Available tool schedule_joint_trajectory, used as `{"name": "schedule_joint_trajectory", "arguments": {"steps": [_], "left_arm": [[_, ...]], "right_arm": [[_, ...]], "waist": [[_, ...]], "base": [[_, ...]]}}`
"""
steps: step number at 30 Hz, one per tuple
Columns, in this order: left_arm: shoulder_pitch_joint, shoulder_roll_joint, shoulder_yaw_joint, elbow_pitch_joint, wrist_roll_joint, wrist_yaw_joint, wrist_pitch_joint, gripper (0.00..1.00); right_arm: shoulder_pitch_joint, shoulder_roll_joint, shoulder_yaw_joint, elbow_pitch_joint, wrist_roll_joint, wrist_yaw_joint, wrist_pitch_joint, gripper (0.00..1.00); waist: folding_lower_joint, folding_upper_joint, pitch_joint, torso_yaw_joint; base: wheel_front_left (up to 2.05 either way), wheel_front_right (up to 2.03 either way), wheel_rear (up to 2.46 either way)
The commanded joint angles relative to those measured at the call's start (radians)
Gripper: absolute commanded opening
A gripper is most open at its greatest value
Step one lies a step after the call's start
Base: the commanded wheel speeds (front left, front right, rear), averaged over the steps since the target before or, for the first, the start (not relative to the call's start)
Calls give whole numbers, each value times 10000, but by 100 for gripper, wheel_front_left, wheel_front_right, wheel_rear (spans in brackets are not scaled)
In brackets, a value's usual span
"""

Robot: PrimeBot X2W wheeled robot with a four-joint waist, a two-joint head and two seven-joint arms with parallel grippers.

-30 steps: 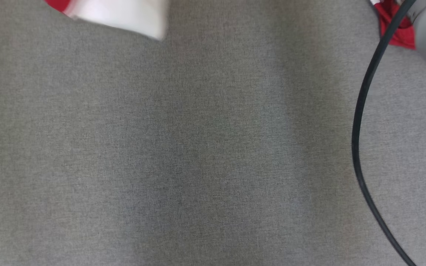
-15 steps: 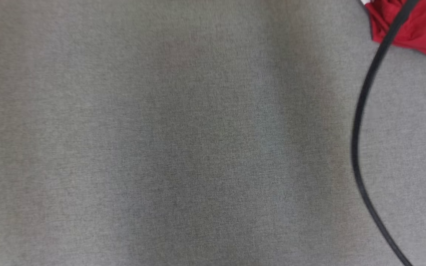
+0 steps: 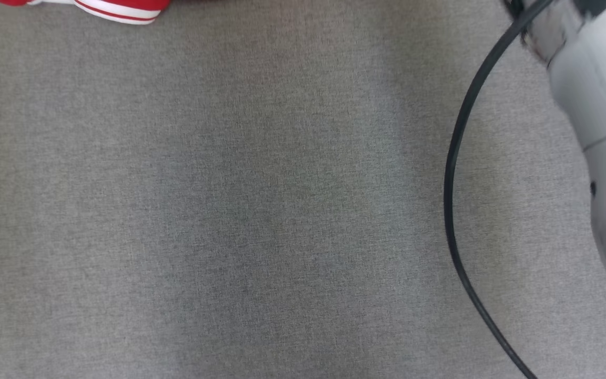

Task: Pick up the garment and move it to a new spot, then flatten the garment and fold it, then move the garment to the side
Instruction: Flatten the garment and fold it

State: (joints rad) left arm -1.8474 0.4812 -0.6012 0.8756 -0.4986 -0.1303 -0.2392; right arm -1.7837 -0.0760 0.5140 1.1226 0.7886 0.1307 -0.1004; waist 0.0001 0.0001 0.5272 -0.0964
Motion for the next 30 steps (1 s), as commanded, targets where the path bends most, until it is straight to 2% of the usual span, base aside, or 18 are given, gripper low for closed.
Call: {"name": "schedule_joint_trajectory", "arguments": {"steps": [1, 6, 10, 16, 19, 20, 22, 26, 30], "left_arm": [[419, 141, -55, -207, -113, 4, -122, 0], [1698, 336, 154, -1003, -562, 9, -218, 0], [3081, 470, 509, -2044, -971, 237, -257, 0], [6163, 874, 1306, -4659, -1831, 1255, -260, 0], [7879, 1143, 1690, -6173, -2135, 1919, -262, 0], [8949, 1187, 1940, -7175, -2307, 2355, -263, 0], [9966, 1264, 2165, -8046, -2448, 2724, -264, 0], [11784, 1302, 2473, -9398, -2263, 3350, -262, 0], [12914, 978, 2719, -10079, -2284, 3638, -264, 0]], "right_arm": [[440, -181, 218, -291, 188, -3, -10, 0], [1772, -630, 1030, -1331, 840, -1, 63, 0], [3051, -1132, 1498, -2144, 1568, -3, -33, 0], [5177, -1741, 2242, -3356, 2498, -3, -287, 0], [6167, -1958, 2461, -3926, 2980, -1, -465, 0], [6792, -2160, 2611, -4275, 3173, -3, -604, 0], [7323, -2309, 2793, -4625, 3328, -3, -727, 0], [8229, -2627, 3162, -5086, 3256, -3, -997, 0], [8933, -2825, 3352, -5374, 3300, -3, -1117, 0]], "waist": [[-1, -1, -138, -10], [-1, -1, -620, -50], [-1, -1, -1119, -50], [-1, -1, -1970, -24], [-1, -1, -2349, -19], [-1, -1, -2569, 50], [-1, -1, -2740, 54], [-1, -1, -2993, 83], [-1, -1, -3160, 205]], "base": [[0, 0, 0], [0, 0, 0], [0, 0, 0], [0, 0, 0], [0, 0, 0], [0, 0, 0], [0, 0, 0], [0, 0, 0], [0, 0, 0]]}}
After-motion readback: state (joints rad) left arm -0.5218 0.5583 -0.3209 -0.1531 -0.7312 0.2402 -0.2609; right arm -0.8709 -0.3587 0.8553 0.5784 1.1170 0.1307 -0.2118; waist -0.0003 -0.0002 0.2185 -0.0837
